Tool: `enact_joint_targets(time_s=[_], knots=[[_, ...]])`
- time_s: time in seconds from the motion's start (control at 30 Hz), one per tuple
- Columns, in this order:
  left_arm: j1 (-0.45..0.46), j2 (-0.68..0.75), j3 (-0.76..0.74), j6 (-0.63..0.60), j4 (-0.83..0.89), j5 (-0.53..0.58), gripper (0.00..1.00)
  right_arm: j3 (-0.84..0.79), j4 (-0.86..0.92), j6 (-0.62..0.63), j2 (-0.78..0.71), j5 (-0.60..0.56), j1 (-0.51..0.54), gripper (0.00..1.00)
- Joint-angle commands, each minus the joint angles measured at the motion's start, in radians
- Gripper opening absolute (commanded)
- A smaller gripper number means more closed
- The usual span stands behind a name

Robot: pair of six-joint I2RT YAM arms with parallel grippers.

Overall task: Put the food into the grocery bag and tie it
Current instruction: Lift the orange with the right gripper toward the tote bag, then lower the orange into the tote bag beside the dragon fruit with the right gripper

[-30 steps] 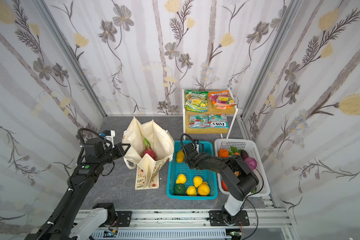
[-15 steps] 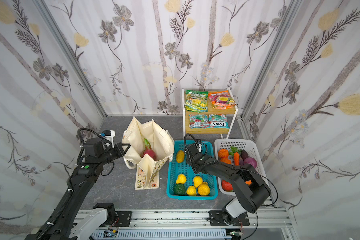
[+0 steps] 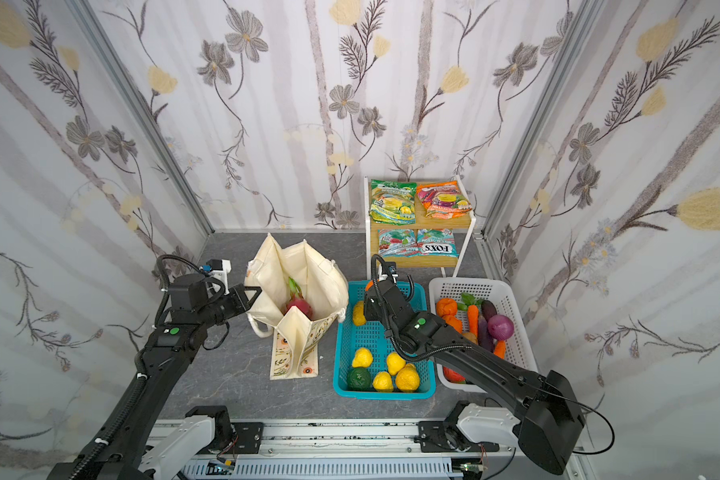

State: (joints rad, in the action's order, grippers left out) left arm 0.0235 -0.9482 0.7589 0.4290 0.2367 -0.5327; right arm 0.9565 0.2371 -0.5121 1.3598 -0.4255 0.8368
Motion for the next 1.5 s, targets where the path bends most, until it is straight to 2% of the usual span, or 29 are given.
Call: enact_joint_targets(time_s=[0.0,0.13,0.33,0.57,0.8,0.93,1.47], knots=[[0.0,-0.006,0.014,-0.005,-0.016,-0.02,0.0,0.056,-0.014,0.085,-0.022,0.03,0.025,0.59],[0.0,-0.015,0.024,-0.004,-0.016,-0.027,0.0,0.145,-0.042,0.137,0.01,0.099,0.05,0.59],[0.0,-0.016,0.038,-0.01,-0.016,-0.02,0.0,0.321,-0.068,0.17,0.143,0.218,0.102,0.59],[0.001,-0.018,0.043,-0.006,-0.016,-0.029,0.0,0.46,-0.089,0.181,0.346,0.232,0.174,0.6],[0.002,-0.034,0.049,0.011,-0.026,-0.05,0.0,0.579,-0.048,0.136,0.527,0.235,0.199,0.59],[0.002,-0.034,0.048,0.012,-0.031,-0.039,0.0,0.641,-0.032,0.106,0.602,0.267,0.2,0.6],[0.001,-0.037,0.032,0.011,-0.032,-0.038,0.0,0.742,0.065,0.062,0.822,0.25,0.174,0.6]])
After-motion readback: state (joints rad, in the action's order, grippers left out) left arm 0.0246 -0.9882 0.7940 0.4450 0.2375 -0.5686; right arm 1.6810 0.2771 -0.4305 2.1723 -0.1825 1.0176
